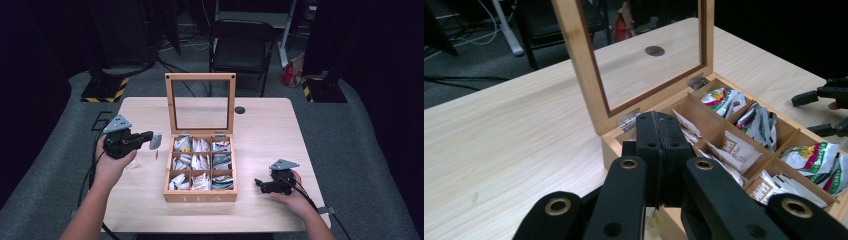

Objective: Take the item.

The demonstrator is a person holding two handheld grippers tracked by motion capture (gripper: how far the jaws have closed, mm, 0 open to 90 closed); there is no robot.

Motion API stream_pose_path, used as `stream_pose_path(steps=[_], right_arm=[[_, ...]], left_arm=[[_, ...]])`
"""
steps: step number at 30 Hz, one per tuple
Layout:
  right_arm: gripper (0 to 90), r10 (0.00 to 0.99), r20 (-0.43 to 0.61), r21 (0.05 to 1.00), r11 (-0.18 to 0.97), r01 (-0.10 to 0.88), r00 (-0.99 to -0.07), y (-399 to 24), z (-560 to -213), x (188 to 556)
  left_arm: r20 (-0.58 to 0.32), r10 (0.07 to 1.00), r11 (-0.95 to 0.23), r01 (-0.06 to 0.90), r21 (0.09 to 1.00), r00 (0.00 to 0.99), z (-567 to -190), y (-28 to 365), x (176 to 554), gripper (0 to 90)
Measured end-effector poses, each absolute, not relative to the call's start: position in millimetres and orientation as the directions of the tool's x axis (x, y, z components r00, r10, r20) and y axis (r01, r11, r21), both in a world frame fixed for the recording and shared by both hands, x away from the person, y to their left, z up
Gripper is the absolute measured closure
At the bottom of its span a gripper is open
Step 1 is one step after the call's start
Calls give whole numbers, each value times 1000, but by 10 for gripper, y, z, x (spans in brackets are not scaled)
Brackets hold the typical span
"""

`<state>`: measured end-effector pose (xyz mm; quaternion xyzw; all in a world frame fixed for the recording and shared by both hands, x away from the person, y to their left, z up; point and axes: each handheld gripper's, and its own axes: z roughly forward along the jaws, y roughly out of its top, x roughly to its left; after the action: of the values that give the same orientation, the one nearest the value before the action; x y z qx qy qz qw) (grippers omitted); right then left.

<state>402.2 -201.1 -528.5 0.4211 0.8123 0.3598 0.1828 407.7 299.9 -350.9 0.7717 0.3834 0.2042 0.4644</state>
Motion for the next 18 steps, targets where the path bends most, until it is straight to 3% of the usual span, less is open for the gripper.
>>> stream_pose_path(steps=[18], right_arm=[[126,816,7,735,388,557,-578,-2010,-5283,4023]], left_arm=[[-33,841,-228,410,883,539,-3369,3391,4070,898]])
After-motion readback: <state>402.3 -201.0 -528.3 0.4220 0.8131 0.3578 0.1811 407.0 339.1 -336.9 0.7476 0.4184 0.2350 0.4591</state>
